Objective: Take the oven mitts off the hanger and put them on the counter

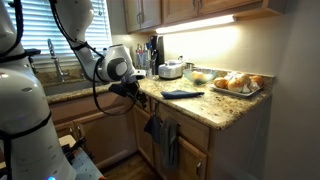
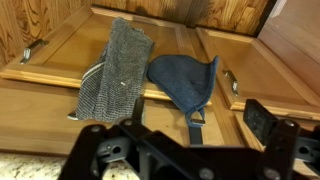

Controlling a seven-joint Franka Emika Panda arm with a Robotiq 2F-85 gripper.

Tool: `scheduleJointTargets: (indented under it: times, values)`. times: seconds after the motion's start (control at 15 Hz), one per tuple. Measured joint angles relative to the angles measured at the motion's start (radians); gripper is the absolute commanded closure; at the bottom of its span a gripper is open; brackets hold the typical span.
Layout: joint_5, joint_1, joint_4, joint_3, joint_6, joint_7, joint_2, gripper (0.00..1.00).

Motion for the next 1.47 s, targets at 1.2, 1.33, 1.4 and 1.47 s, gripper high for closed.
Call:
scheduleJointTargets:
  times: [1.2, 1.33, 1.4, 1.47]
  values:
    - [-0.044, 0.254, 0.065, -0.279, 0.397, 0.216, 0.398, 0.0]
    - [0.049, 0.284, 0.096, -0.253, 0.424, 0.188, 0.463, 0.0]
    - [0.126, 0.281, 0.121, -0.215, 0.421, 0.143, 0.481, 0.0]
    - [0.183, 0.281, 0.145, -0.187, 0.42, 0.107, 0.495, 0.0]
